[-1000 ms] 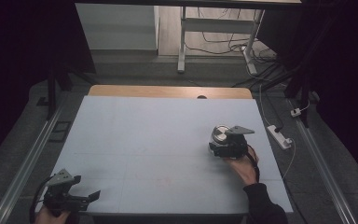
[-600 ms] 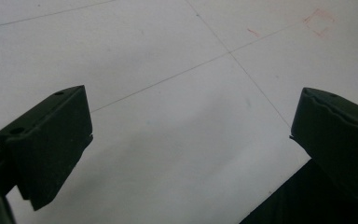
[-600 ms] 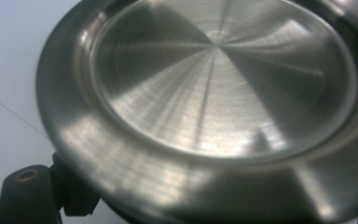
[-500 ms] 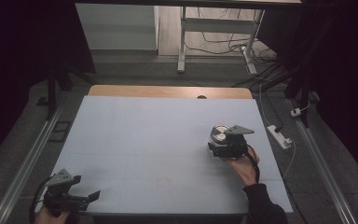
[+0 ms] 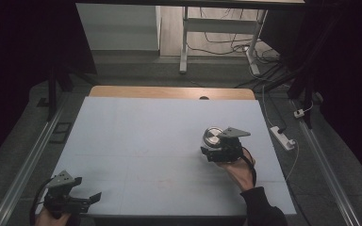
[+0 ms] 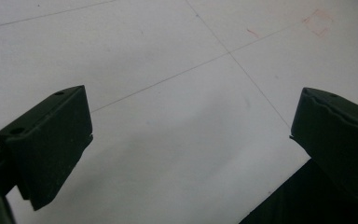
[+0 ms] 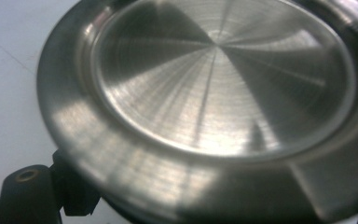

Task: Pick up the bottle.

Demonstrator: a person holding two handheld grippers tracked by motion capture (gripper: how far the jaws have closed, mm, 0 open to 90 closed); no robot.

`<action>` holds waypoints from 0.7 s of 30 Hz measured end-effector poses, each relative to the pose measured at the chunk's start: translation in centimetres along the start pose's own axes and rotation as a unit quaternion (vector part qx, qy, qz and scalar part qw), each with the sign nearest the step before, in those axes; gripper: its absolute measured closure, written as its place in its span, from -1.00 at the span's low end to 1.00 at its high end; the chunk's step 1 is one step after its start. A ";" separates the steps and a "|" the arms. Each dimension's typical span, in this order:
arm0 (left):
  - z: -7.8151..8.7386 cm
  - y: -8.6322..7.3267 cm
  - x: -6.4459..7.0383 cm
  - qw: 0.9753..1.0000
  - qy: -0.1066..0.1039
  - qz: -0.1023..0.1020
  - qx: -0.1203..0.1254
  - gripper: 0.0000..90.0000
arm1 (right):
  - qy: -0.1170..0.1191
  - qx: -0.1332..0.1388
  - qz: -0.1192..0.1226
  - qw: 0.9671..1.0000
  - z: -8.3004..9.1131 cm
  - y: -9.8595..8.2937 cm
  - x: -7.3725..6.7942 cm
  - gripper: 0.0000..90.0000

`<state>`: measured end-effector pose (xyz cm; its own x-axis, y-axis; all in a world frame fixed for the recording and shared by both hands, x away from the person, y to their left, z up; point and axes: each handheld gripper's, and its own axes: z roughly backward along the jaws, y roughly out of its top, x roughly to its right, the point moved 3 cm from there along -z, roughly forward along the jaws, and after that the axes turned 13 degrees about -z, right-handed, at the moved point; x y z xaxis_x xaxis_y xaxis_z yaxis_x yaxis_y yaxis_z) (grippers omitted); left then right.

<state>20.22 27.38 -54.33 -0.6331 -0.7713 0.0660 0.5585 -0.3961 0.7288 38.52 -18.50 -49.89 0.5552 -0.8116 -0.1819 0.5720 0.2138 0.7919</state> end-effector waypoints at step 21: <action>0.0 0.0 -0.1 1.000 -0.003 0.003 0.000 -1.00 | 0.050 -0.010 0.040 0.998 -1.3 0.0 -5.3 -0.67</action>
<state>20.26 27.43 -54.34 -0.6326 -0.7709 0.0749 0.5628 -0.3911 0.7282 36.34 -13.52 -49.67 0.6573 -0.7328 -0.1760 0.5340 0.2879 0.7950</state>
